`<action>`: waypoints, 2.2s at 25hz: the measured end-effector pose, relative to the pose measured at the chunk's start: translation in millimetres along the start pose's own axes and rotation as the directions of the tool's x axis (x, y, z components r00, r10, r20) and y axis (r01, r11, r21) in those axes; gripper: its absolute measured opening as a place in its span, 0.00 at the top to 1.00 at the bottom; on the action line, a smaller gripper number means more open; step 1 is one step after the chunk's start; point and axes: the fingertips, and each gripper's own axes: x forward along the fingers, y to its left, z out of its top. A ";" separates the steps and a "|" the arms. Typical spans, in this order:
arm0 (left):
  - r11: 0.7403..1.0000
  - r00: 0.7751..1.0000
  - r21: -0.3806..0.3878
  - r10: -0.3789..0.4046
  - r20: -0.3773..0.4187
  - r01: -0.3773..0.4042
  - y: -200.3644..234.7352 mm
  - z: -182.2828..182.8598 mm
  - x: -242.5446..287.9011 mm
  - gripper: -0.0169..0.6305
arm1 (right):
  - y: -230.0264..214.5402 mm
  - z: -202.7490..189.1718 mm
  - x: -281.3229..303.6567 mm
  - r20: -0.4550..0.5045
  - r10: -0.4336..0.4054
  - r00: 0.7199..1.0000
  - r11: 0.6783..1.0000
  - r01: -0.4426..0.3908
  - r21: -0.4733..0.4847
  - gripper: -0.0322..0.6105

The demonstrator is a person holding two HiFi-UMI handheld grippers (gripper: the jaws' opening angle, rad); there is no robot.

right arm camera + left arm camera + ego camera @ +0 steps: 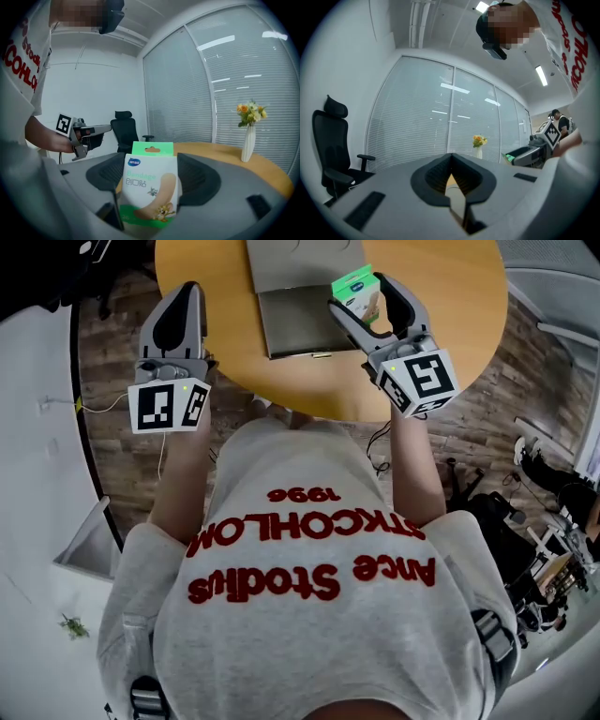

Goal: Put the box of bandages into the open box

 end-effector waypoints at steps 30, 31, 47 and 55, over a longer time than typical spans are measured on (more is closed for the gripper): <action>1.000 0.996 -0.029 -0.007 -0.088 0.004 -9.7 -40.8 6.8 0.96 | 21.0 -162.5 61.3 -0.440 0.124 0.889 0.984 -0.166 -0.057 0.39; 1.000 0.996 -0.026 -0.005 -0.084 0.003 -9.5 -38.3 7.0 0.96 | 19.5 -155.9 60.0 -0.423 0.126 0.898 0.986 -0.161 -0.049 0.39; 0.998 0.999 0.041 -0.048 0.005 0.048 -20.0 20.0 13.0 0.96 | -5.4 23.6 -8.5 0.105 -0.033 0.994 0.998 0.039 -0.054 0.92; 0.994 0.994 0.044 -0.104 0.040 0.102 -28.8 41.5 16.3 0.96 | -0.6 57.6 -41.6 0.180 -0.080 0.980 0.991 0.097 -0.093 0.92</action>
